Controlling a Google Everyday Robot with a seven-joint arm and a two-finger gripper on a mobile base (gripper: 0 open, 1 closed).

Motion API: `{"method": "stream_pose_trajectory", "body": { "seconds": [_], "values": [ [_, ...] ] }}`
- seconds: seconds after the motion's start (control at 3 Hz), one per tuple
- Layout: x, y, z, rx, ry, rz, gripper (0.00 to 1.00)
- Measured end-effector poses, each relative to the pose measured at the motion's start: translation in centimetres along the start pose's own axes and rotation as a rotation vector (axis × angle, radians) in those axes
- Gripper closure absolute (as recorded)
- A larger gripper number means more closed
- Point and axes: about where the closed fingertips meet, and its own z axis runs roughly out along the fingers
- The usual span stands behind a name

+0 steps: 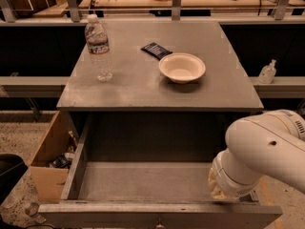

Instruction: Open top drawer

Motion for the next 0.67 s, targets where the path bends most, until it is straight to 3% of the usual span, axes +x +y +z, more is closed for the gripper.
{"method": "stream_pose_trajectory", "body": {
  "seconds": [0.67],
  "values": [
    [0.03,0.07,-0.26,0.005,0.005,0.000,0.13]
  ]
}}
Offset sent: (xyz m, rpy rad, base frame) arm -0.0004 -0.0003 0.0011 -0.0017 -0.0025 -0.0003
